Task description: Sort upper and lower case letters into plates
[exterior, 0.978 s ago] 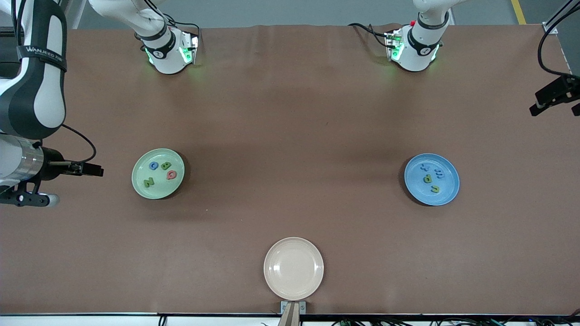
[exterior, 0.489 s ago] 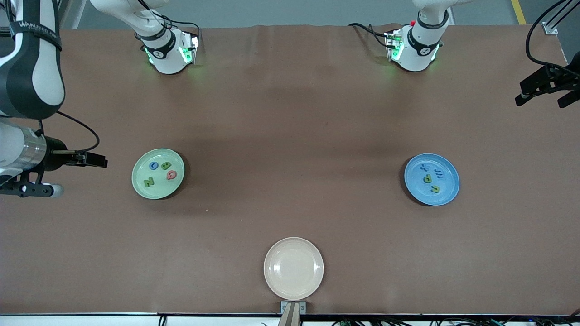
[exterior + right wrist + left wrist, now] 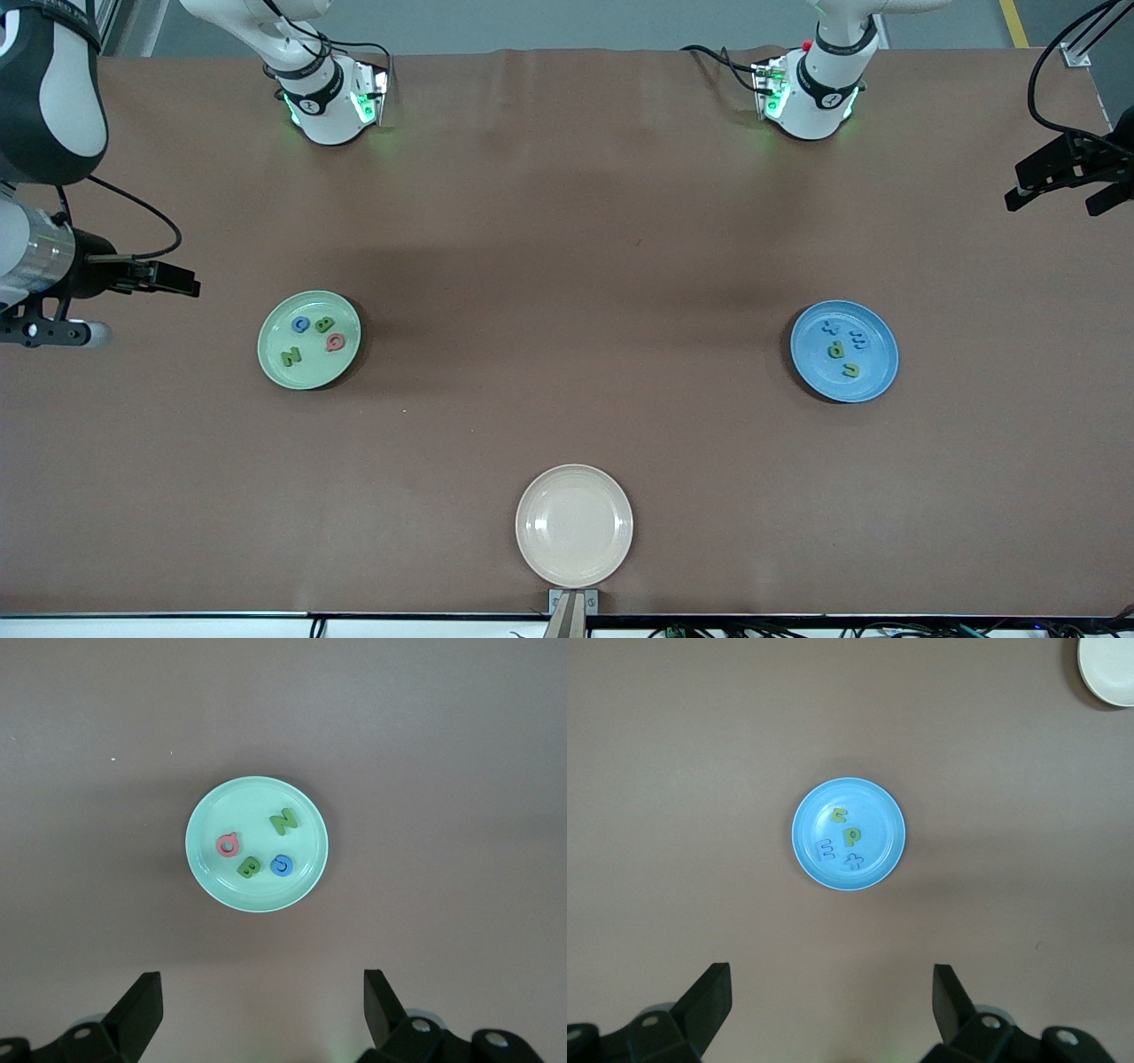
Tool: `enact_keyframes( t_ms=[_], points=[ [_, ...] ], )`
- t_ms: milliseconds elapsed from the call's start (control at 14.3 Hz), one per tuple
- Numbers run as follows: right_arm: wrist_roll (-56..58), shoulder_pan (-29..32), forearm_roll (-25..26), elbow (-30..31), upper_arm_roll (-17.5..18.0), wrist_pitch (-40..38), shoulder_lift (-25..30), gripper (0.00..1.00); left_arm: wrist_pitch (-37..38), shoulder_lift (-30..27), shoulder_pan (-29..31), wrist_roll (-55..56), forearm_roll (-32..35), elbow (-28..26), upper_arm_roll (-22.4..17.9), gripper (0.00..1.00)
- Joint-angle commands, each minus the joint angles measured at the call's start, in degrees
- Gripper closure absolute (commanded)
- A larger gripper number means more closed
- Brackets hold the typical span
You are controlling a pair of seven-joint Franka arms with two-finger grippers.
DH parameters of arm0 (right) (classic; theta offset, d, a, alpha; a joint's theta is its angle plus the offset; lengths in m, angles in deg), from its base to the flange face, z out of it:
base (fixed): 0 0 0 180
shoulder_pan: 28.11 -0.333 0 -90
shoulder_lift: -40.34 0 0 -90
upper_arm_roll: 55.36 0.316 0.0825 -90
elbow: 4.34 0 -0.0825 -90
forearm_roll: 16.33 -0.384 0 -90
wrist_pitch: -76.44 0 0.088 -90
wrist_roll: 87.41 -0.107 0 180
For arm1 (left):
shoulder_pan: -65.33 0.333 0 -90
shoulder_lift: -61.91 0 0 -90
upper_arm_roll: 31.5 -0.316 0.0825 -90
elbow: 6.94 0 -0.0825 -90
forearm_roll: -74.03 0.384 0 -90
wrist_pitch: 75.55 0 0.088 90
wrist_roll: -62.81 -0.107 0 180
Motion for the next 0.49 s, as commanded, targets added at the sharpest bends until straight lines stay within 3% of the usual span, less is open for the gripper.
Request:
enact_keyframes(
  t_ms=[0, 419],
  points=[
    [-0.4, 1.7, 1.0, 3.7, 2.0, 0.8, 3.4, 0.00, -2.0, 0.3, -1.2, -0.4, 0.9, -0.3, -1.0, 0.00],
    [0.1, 1.6, 1.0, 0.4, 1.9, -0.9, 3.6, 0.00, -9.1, 3.4, -0.5, 0.3, 0.6, 0.2, -0.9, 0.00]
  ],
)
